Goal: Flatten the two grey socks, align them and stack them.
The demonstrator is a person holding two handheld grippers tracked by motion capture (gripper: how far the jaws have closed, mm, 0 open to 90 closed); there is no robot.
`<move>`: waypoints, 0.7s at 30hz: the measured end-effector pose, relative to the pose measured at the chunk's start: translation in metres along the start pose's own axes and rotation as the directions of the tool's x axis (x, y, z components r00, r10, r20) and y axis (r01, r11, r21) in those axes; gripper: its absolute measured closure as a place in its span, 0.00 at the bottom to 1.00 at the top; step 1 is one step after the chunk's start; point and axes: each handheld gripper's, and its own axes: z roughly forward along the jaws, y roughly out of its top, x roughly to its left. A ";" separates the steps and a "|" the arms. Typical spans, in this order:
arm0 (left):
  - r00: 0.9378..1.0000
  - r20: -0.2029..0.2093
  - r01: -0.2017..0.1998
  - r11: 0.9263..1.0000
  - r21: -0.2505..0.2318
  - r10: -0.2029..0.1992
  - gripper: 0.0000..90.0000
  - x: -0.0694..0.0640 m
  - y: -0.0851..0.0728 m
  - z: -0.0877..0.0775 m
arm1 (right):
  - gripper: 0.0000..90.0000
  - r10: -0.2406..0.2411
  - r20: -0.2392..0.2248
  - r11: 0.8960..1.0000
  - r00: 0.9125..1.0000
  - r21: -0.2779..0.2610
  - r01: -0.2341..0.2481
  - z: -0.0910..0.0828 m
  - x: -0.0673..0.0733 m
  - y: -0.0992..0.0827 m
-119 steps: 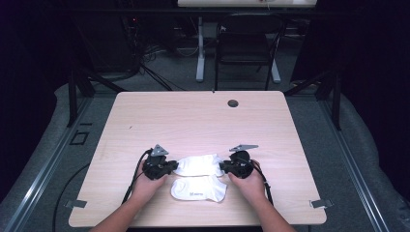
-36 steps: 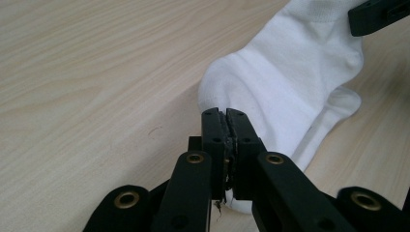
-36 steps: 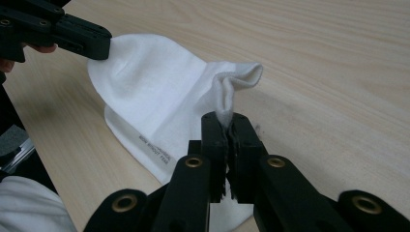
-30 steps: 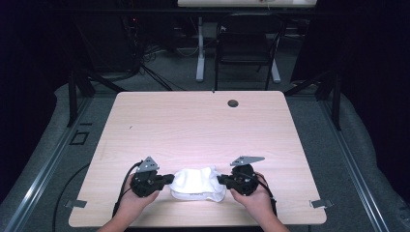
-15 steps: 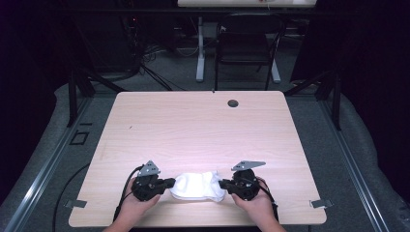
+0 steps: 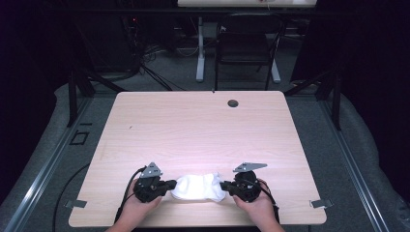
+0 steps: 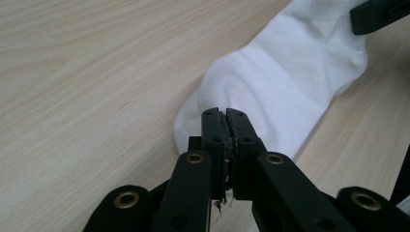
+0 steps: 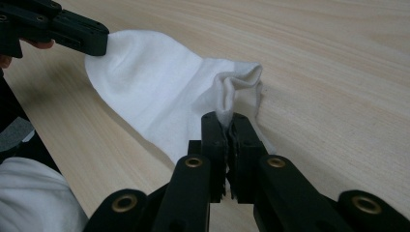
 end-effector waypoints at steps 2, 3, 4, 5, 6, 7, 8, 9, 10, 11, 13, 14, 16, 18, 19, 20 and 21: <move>1.000 0.001 0.005 1.000 0.003 -0.005 0.97 0.000 0.000 0.001 | 0.96 -0.001 0.001 1.000 1.000 -0.002 0.001 0.001 -0.001 -0.001; 1.000 0.001 0.002 1.000 0.004 -0.002 0.97 0.001 -0.001 0.001 | 0.96 0.000 0.001 1.000 1.000 0.001 0.000 0.002 -0.001 -0.001; 1.000 -0.001 0.001 1.000 0.001 -0.001 0.97 0.001 -0.001 0.002 | 0.96 0.000 0.003 1.000 1.000 0.004 0.000 0.002 -0.001 -0.002; 1.000 0.000 -0.001 1.000 0.005 0.001 0.97 0.001 -0.001 0.002 | 0.96 0.000 0.005 1.000 1.000 0.005 0.000 0.003 -0.002 -0.002; 1.000 -0.001 0.003 1.000 0.005 -0.003 0.97 0.001 -0.001 0.003 | 0.96 0.009 0.004 1.000 1.000 0.008 -0.009 0.004 -0.003 -0.002; 1.000 -0.002 0.007 1.000 0.004 -0.007 0.97 0.001 -0.002 0.004 | 0.96 0.006 0.006 1.000 1.000 0.010 -0.006 0.004 -0.004 -0.002; 1.000 0.000 0.010 1.000 0.006 -0.010 0.97 0.001 -0.002 0.004 | 0.96 0.008 0.008 1.000 1.000 0.010 -0.008 0.004 -0.005 -0.002; 1.000 0.000 0.008 1.000 0.009 -0.008 0.97 0.001 -0.002 0.005 | 0.96 0.009 0.011 1.000 1.000 0.010 -0.009 0.005 -0.006 -0.002; 1.000 -0.002 0.008 1.000 0.008 -0.008 0.97 0.001 -0.003 0.005 | 0.96 0.017 0.011 1.000 1.000 0.005 -0.017 0.006 -0.006 -0.003; 1.000 0.000 0.006 1.000 0.011 -0.006 0.97 0.001 -0.003 0.006 | 0.96 0.015 0.015 1.000 1.000 0.016 -0.015 0.006 -0.008 -0.003; 1.000 -0.001 0.000 1.000 0.016 0.000 0.97 0.000 -0.004 0.006 | 0.96 0.018 0.014 1.000 1.000 0.018 -0.019 0.006 -0.009 -0.003; 1.000 0.000 0.003 1.000 0.015 -0.003 0.97 0.000 -0.004 0.007 | 0.96 0.022 0.014 1.000 1.000 0.017 -0.022 0.007 -0.009 -0.004; 1.000 0.001 -0.001 1.000 0.019 0.001 0.97 -0.001 -0.005 0.008 | 0.96 0.017 0.012 1.000 1.000 0.022 -0.017 0.007 -0.008 -0.004; 1.000 0.000 -0.003 1.000 0.024 0.003 0.97 -0.001 -0.005 0.008 | 0.96 0.015 0.015 1.000 1.000 0.021 -0.015 0.007 -0.008 -0.004; 1.000 -0.001 -0.003 1.000 0.023 0.003 0.97 -0.001 -0.005 0.008 | 0.96 0.014 0.012 1.000 1.000 0.019 -0.014 0.008 -0.007 -0.004; 1.000 0.000 0.004 1.000 0.023 -0.004 0.97 -0.001 -0.006 0.008 | 0.96 0.012 0.012 1.000 1.000 0.019 -0.012 0.008 -0.007 -0.004; 1.000 -0.001 0.007 1.000 0.020 -0.007 0.97 0.000 -0.006 0.008 | 0.96 0.013 0.010 1.000 1.000 0.016 -0.013 0.009 -0.007 -0.005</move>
